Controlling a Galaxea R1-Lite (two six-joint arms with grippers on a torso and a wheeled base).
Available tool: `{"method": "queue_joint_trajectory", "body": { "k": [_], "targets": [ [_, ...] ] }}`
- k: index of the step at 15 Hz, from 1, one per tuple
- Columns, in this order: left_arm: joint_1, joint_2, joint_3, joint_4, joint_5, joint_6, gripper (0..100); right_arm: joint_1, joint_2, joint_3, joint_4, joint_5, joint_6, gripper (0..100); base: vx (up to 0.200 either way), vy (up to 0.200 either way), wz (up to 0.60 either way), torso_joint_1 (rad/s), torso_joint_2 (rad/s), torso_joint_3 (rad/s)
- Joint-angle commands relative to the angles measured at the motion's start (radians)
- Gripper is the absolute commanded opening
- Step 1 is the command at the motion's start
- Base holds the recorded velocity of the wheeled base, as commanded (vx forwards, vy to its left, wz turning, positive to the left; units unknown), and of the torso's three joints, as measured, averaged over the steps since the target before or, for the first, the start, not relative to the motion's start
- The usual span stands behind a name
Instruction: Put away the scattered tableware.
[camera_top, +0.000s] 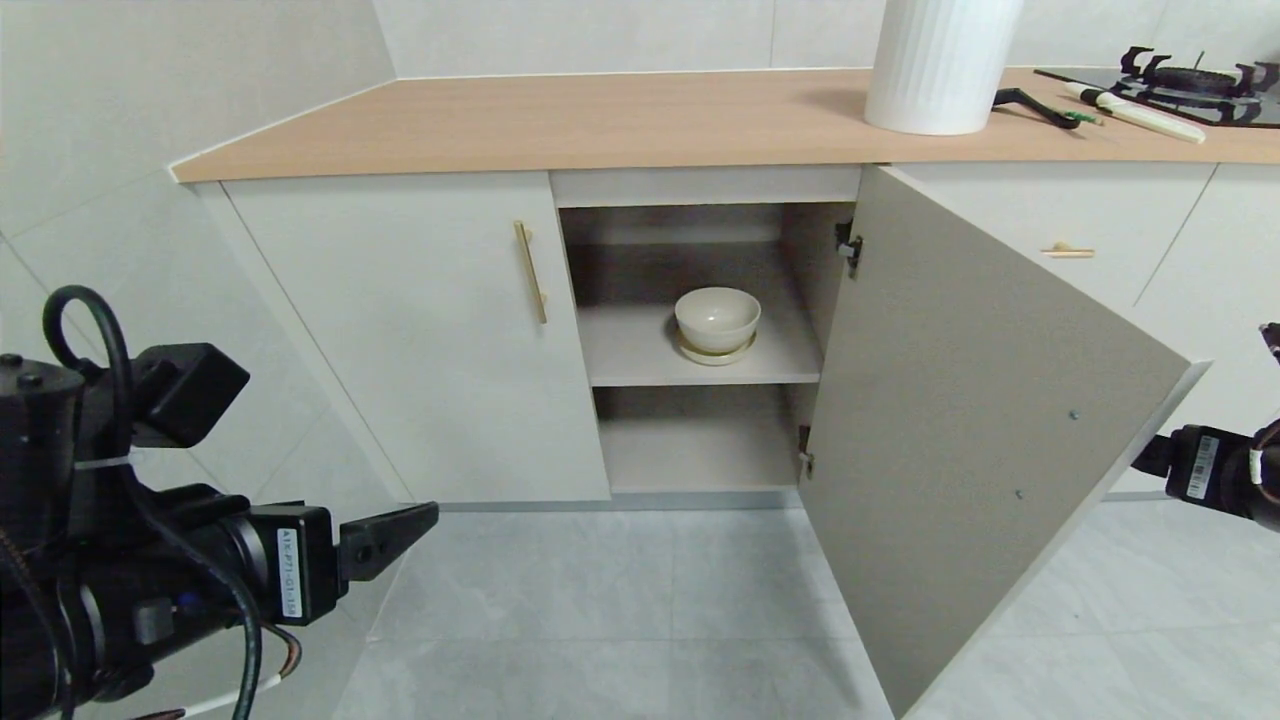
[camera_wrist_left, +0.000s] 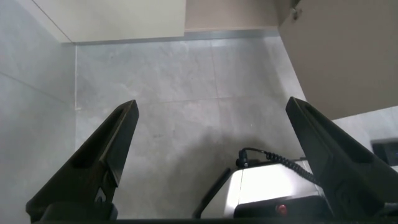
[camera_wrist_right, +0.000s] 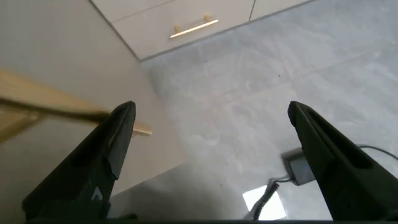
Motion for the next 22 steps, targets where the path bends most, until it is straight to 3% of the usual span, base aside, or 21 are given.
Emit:
{"method": "queue_joint_trajectory", "body": {
  "k": [1, 5, 6, 9, 14, 17, 22],
  "targets": [
    [0.000, 0.000, 0.000, -0.001, 0.000, -0.001, 100, 0.028, 0.020, 0.002, -0.003, 0.004, 0.029, 100, 0.000, 0.000, 0.00, 0.000, 0.00, 0.000],
    [0.005, 0.005, 0.017, -0.065, -0.001, 0.000, 100, 0.134, 0.046, 0.002, -0.012, 0.017, 0.105, 100, 0.000, 0.000, 0.00, 0.000, 0.00, 0.000],
    [0.009, 0.005, 0.020, -0.094, 0.000, -0.001, 100, 0.197, 0.095, -0.006, -0.056, 0.037, 0.115, 100, 0.000, 0.000, 0.00, 0.000, 0.00, 0.000],
    [0.026, 0.002, 0.019, -0.099, 0.000, -0.001, 100, 0.272, 0.225, -0.041, -0.217, 0.115, 0.108, 100, 0.000, 0.000, 0.00, 0.000, 0.00, 0.000],
    [0.026, -0.018, 0.020, -0.099, 0.005, 0.003, 100, 0.386, 0.411, -0.095, -0.394, 0.152, 0.111, 100, 0.000, 0.000, 0.00, 0.000, 0.00, 0.000],
    [0.023, -0.012, 0.022, -0.098, 0.040, 0.008, 100, 0.426, 0.521, -0.090, -0.567, 0.112, 0.125, 100, 0.000, 0.000, 0.00, 0.000, 0.00, 0.000],
    [0.022, -0.009, 0.022, -0.098, 0.042, 0.008, 100, 0.429, 0.555, -0.100, -0.619, 0.093, 0.160, 100, 0.000, 0.000, 0.00, 0.000, 0.00, 0.000]
  ]
}}
